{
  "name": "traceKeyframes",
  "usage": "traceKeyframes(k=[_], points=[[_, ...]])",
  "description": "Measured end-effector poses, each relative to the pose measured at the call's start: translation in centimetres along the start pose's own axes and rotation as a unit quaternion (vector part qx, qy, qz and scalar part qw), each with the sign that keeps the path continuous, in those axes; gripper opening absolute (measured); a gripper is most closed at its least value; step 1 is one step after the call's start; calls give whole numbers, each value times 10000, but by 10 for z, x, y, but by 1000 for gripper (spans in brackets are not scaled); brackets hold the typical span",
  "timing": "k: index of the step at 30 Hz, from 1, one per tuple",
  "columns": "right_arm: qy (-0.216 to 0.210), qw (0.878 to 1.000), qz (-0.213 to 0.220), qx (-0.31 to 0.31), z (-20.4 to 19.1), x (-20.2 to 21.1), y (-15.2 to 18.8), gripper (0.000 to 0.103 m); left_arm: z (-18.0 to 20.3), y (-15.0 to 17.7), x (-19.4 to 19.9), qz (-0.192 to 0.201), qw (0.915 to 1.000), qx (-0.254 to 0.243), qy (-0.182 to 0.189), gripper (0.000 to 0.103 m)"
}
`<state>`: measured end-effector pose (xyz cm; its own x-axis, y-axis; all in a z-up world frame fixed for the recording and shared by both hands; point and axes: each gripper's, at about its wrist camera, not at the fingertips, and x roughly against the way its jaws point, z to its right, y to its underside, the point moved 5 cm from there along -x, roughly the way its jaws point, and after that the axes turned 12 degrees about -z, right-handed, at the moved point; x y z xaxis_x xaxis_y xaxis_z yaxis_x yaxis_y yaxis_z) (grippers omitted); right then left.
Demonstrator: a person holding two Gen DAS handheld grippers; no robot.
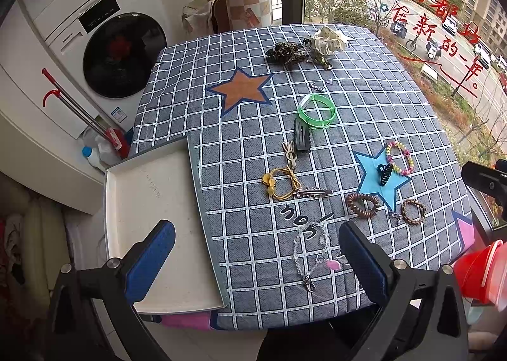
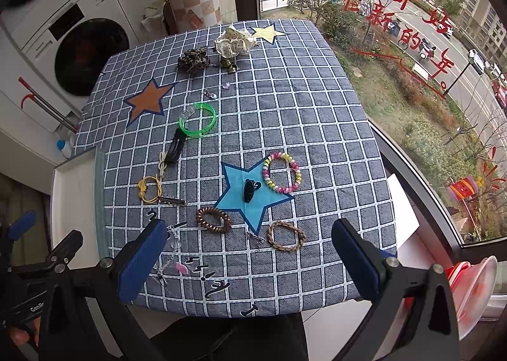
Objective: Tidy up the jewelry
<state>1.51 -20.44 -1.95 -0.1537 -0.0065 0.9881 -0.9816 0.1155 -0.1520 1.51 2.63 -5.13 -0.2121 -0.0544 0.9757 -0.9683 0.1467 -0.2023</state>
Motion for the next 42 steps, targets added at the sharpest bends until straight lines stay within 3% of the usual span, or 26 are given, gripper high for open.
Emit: traceKeyframes(k=[16,25,33,42], points=[[-25,9999,-138,-39,4,-8,-1,103,5,-1,-7,-133,9999,-39,10,103],[-69,9988,-469,-138,15,-38,-3,103,9,-13,-40,-470,9989,16,59,103],[-103,9963,-797,-306,39,-82,-20,103,16,-56,-87,-756,9957,365,398,103],[-74,9947,-906,-478,73,-129,-58,103,38,-125,-134,-706,9946,555,518,103]])
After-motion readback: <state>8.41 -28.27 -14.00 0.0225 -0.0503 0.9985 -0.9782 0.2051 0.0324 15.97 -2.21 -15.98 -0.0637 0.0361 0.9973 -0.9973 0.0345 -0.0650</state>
